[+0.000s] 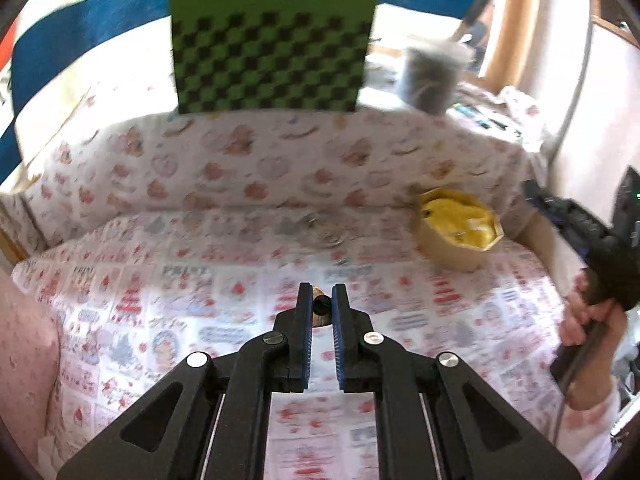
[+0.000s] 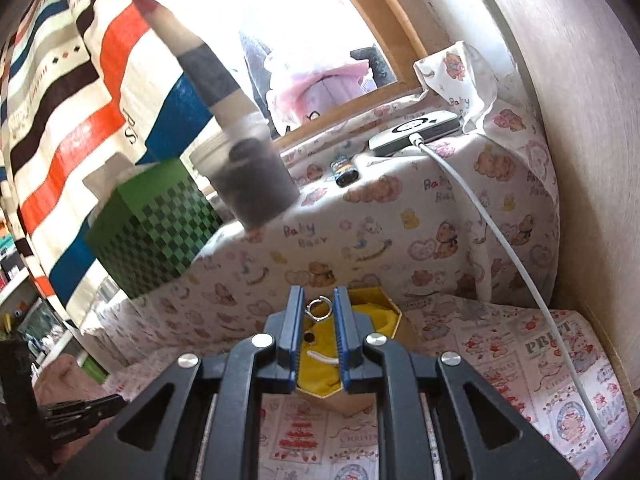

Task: Organize jewelry
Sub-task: 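Drop the hoop into the yellow box with the right gripper while the left gripper carries the gold ring there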

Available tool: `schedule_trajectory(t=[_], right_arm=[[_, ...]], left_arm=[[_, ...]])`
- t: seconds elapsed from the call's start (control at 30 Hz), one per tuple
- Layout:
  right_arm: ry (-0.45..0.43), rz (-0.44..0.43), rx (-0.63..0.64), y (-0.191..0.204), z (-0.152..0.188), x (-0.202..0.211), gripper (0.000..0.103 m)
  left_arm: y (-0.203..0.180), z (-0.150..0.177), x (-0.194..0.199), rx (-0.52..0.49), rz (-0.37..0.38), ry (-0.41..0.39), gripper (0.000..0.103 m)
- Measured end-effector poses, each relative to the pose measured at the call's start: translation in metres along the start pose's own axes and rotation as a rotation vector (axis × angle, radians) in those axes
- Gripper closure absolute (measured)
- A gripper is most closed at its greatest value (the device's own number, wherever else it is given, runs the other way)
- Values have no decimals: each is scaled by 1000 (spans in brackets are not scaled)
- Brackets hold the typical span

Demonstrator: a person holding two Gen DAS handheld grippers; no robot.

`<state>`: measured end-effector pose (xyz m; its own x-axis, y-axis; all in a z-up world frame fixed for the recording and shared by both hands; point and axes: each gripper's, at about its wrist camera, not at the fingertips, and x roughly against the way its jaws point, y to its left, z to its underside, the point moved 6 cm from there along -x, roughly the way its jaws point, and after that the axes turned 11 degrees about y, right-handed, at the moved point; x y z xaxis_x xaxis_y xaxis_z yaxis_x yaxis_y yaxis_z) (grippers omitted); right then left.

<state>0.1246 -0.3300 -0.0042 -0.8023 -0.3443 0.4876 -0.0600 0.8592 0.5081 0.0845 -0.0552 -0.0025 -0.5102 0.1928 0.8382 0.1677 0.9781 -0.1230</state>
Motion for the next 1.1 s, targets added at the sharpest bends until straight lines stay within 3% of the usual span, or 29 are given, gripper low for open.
schedule_trajectory(t=[0.17,0.27,0.47,0.6,0.93,1.03,1.1], right_arm=[[-3,-60,-29,-11,-6,-11,90],[10,-68,-42,-21,-6,-22,90],[24,-90,-74,-34,-7,-35,89],[43,-76,-92,-41,-7,-43,89],[116,-109,-113,-41,-1,-60,89],[122,-112,-97,-37,-1,-61,85],[118,-101,-98,-37,-1,-60,81]], left_arm=[[-40,-31,-2,-47,60,-26,95],[-66,-49,-23,-63,139,3,95],[-120,-74,-78,-97,198,90,95],[-134,-80,-114,-71,224,166,95],[-133,-85,-135,-23,312,177,94],[-131,-83,-125,-57,267,152,79],[-125,-83,-114,-64,229,119,78]])
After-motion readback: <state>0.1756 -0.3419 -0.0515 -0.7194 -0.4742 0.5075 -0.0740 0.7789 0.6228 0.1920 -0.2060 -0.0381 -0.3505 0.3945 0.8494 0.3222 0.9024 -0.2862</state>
